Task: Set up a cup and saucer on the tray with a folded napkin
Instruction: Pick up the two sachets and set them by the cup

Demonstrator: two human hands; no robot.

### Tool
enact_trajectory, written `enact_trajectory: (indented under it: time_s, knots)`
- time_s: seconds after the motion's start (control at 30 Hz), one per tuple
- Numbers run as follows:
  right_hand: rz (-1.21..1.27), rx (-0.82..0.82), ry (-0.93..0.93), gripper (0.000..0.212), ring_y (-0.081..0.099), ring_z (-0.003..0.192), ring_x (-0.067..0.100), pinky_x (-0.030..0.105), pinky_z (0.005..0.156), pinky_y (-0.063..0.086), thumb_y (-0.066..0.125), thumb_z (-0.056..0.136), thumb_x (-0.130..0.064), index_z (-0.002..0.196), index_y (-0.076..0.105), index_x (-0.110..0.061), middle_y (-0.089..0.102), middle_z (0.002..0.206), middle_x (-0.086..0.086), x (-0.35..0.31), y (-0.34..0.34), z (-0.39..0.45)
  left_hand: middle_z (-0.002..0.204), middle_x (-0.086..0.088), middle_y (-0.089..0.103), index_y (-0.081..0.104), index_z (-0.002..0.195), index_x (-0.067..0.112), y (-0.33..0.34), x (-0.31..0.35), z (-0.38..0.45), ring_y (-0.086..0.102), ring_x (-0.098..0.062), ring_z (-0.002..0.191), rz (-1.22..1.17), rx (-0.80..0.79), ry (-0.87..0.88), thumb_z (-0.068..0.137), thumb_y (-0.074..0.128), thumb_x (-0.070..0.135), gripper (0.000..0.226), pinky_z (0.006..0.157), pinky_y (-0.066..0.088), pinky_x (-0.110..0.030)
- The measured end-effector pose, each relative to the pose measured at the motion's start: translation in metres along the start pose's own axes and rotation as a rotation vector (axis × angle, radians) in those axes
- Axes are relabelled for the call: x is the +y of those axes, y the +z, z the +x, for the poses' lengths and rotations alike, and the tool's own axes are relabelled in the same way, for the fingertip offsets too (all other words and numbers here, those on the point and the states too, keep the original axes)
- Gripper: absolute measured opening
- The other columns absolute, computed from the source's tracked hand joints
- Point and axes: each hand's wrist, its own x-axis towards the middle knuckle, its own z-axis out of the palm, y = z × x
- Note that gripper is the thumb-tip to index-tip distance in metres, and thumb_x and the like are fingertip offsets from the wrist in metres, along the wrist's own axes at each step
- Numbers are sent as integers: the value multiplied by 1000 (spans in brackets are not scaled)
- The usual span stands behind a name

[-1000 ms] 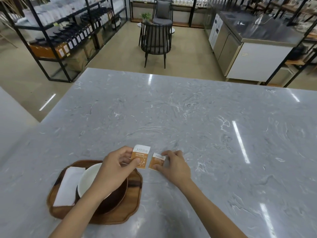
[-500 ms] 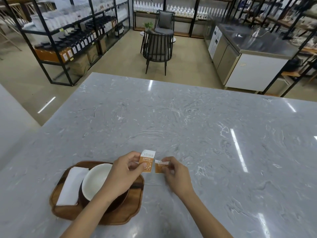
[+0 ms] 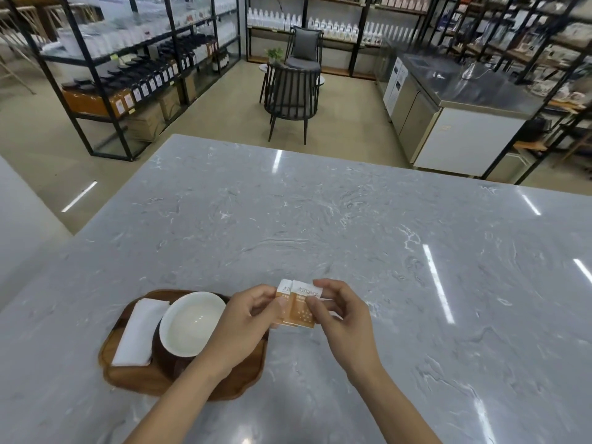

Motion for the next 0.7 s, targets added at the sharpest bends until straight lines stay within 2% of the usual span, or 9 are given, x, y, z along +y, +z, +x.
enact_trajectory:
  time_s: [0.13, 0.23, 0.33, 0.43, 0.5, 0.6, 0.7]
  knots:
    - [1, -44, 16, 27, 75, 82, 18, 29, 72, 61, 73, 91, -11, 108, 71, -31, 75, 96, -6, 5, 6, -11, 105, 3, 79, 73, 107, 25, -3, -5, -12, 75, -17, 99, 6, -51, 24, 88, 75, 15, 21, 92, 57, -36]
    - [28, -157, 77, 32, 74, 89, 21, 39, 79, 63, 69, 94, -11, 118, 70, -31, 75, 105, -2, 10, 6, -16, 101, 1, 80, 73, 107, 22, -5, -12, -22, 76, -18, 97, 5, -54, 6, 88, 71, 4, 26, 92, 58, -36]
    - [81, -280, 134, 25, 75, 94, 24, 40, 79, 64, 69, 95, -14, 116, 74, -28, 78, 100, 5, 15, 7, -19, 101, 3, 80, 72, 108, 28, -6, -21, -35, 76, -15, 96, 0, -64, 8, 90, 69, 5, 29, 91, 57, -28]
    - [72, -285, 164, 23, 76, 95, 22, 36, 80, 63, 71, 94, -15, 113, 75, -28, 79, 100, 5, 25, 9, -21, 106, 11, 76, 68, 111, 33, -1, -33, -49, 75, -10, 90, 117, 93, 42, 86, 75, 10, 34, 82, 60, -26]
    - [82, -277, 205, 22, 76, 92, 22, 32, 79, 63, 70, 94, -12, 110, 76, -26, 80, 96, 5, 34, 12, -21, 109, 14, 69, 67, 115, 28, 3, -46, -59, 72, -7, 88, 271, 180, 140, 86, 75, 10, 35, 77, 61, -24]
    - [38, -272, 258, 20, 77, 83, 18, 24, 72, 60, 71, 93, -10, 106, 78, -23, 80, 86, 1, 46, 18, -18, 121, 15, 59, 67, 121, 23, 1, -64, -75, 63, -1, 104, 529, 149, 234, 92, 66, 22, 29, 89, 55, -20]
    - [-34, -341, 286, 18, 77, 86, 18, 20, 70, 58, 72, 92, -11, 107, 78, -19, 80, 91, 3, 55, 26, -11, 138, 14, 55, 58, 139, 24, -4, -81, -91, 50, 2, 125, 695, 70, 206, 96, 57, 34, 43, 108, 44, -21]
